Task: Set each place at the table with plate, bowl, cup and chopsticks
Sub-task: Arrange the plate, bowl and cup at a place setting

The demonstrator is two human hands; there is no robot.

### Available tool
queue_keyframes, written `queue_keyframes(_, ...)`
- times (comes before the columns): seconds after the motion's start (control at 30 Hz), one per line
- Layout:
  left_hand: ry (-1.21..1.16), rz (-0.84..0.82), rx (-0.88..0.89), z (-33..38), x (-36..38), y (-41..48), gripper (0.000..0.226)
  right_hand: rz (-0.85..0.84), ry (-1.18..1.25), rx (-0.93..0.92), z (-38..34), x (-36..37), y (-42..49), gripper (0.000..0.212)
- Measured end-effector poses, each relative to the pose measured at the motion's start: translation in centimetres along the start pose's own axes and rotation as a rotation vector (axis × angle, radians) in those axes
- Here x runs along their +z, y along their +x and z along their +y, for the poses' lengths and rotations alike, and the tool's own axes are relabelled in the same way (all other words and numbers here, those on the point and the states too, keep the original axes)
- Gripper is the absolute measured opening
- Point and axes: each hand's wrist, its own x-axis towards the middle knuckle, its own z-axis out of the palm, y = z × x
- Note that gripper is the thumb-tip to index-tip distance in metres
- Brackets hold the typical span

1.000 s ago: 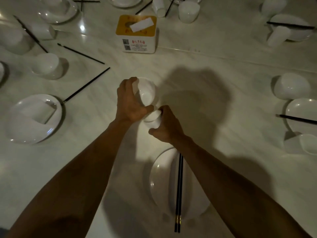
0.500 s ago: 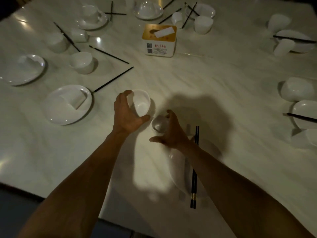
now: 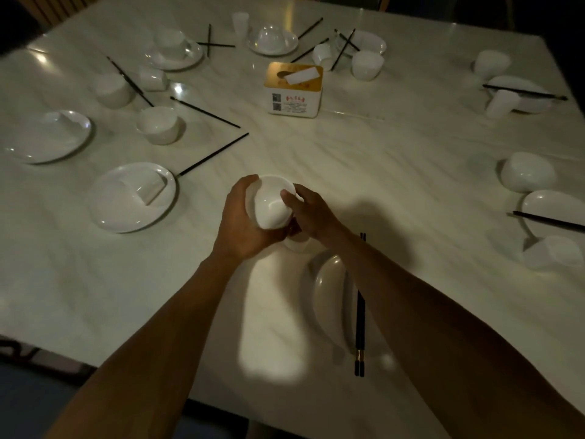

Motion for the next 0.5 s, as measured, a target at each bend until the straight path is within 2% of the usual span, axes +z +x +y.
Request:
queue_keyframes(0.07, -0.044, -0.015, -0.037, 0.1, -0.1, -0.3, 0.125, 0.064, 0.021, -0.018, 0.2, 0.1, -0.1, 0.036)
queue_keyframes(0.2, -0.039, -0.170, -0.096, 0.1, 0.2, 0.0, 0.142, 0.194, 0.132, 0.038, 0.7, -1.8, -0.9, 0.036)
queue_keyframes(0.37, 0.168, -0.399, -0.199, -0.6, 3.5, 0.9, 0.135, 0.432, 0.112, 0.090, 4.0, -7.9, -2.5, 0.036)
queue_keyframes(0.5, 0.175, -0.435, -0.189, -1.0, 6.4, 0.5, 0.110, 0.607, -0.001, 0.170, 7.8, -12.7, -4.0, 0.041)
